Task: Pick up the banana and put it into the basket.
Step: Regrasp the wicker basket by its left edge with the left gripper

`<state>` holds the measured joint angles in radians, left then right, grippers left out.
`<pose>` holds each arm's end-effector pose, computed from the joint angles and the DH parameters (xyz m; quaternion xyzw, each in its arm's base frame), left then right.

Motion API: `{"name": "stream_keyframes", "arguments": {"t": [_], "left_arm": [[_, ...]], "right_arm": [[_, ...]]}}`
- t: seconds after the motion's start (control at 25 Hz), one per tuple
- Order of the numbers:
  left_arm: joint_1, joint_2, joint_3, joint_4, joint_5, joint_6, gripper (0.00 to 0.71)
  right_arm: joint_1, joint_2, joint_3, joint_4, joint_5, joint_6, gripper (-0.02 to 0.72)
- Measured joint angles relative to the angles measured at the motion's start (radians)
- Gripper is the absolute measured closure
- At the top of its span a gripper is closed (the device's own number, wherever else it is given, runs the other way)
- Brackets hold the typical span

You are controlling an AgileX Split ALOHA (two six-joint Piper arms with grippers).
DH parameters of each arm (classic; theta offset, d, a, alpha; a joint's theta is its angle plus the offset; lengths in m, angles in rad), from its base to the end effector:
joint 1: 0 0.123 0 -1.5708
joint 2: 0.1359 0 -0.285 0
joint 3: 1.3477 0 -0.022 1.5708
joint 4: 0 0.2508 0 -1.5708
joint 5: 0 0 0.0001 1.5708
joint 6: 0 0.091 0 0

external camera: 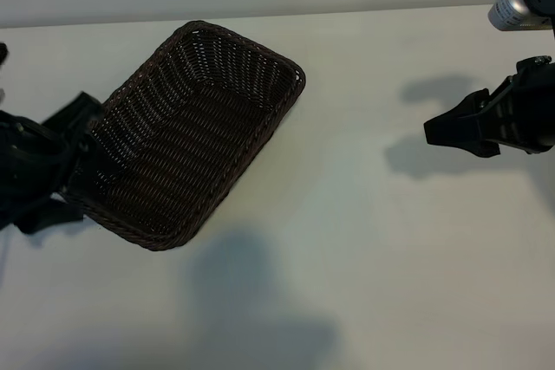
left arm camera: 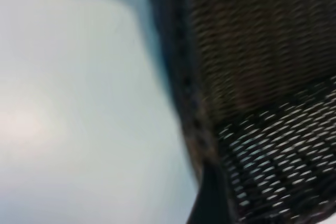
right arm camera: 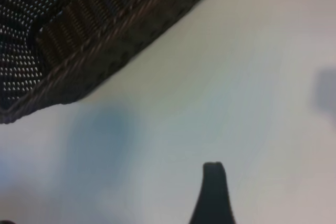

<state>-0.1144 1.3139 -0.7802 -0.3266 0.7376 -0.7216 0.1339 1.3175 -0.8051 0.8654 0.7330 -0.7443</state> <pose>0.2331 -0.0466 0.2361 -0.3821 0.8950 -0.1962 0.1203 0.2410 0.0793 0.2587 -0.1537 0.9095 0.2669 0.2791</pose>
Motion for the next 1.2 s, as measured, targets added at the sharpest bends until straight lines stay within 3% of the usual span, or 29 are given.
{"name": "stream_keyframes", "arguments": {"t": [0.52, 1.2], "left_arm": [[0.000, 0.063, -0.003, 0.003, 0.073, -0.052, 0.143], [0.000, 0.272, -0.003, 0.005, -0.071, -0.052, 0.148]], "right_arm": [[0.000, 0.000, 0.000, 0.000, 0.000, 0.000, 0.132], [0.000, 0.000, 0.000, 0.000, 0.001, -0.001, 0.132]]}}
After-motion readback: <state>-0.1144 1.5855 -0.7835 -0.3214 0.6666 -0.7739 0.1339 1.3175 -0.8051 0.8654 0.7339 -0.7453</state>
